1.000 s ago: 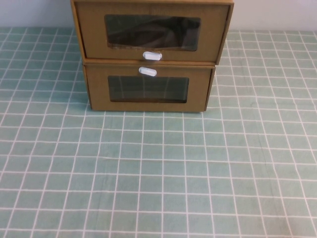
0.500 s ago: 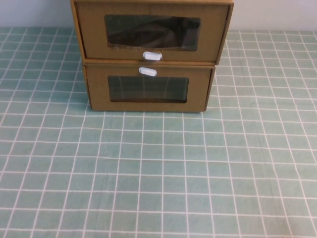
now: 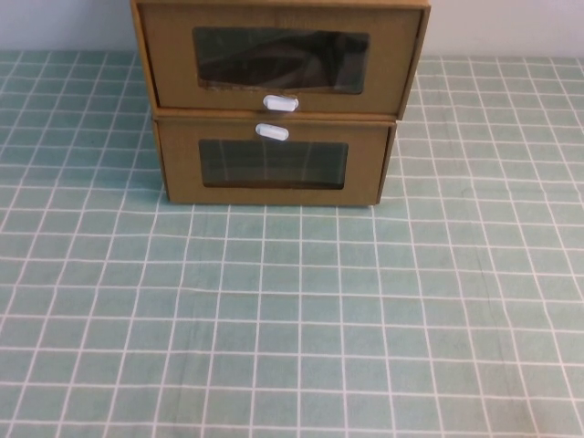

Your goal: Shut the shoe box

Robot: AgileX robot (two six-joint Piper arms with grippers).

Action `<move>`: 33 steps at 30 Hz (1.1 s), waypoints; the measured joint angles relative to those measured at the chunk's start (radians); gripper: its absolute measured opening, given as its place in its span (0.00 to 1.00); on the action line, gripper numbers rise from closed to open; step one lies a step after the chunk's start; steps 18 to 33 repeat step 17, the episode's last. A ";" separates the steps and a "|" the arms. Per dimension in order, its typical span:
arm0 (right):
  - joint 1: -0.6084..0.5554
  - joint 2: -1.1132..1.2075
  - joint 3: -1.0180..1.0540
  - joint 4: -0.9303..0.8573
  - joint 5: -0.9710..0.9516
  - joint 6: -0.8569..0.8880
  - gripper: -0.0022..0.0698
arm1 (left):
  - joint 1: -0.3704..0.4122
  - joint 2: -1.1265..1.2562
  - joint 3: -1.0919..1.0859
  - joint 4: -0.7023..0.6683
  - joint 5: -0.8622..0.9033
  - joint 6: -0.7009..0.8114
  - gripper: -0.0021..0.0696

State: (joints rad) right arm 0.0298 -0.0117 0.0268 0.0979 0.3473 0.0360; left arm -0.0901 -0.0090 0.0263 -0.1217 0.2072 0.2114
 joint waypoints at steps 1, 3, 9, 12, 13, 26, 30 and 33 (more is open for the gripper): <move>0.000 0.000 0.000 0.000 0.000 0.000 0.01 | 0.014 0.000 0.000 0.007 0.037 -0.005 0.02; 0.000 -0.002 0.000 0.000 0.000 0.000 0.01 | 0.031 0.000 0.000 0.013 0.110 -0.011 0.02; 0.000 -0.002 0.000 0.002 0.000 0.000 0.01 | 0.042 -0.001 0.000 0.011 0.155 -0.033 0.02; 0.000 -0.002 0.000 0.002 0.000 0.000 0.01 | 0.042 -0.001 0.000 0.011 0.155 -0.037 0.02; 0.000 -0.002 0.000 0.002 0.000 0.000 0.01 | 0.042 -0.001 0.000 0.011 0.155 -0.037 0.02; 0.000 -0.002 0.000 0.002 0.000 0.000 0.01 | 0.042 -0.001 0.000 0.011 0.155 -0.038 0.02; 0.000 -0.002 0.000 0.002 0.000 0.000 0.01 | 0.042 -0.001 0.000 0.011 0.155 -0.038 0.02; 0.000 -0.002 0.000 0.002 0.000 0.000 0.01 | 0.042 -0.001 0.000 0.011 0.155 -0.038 0.02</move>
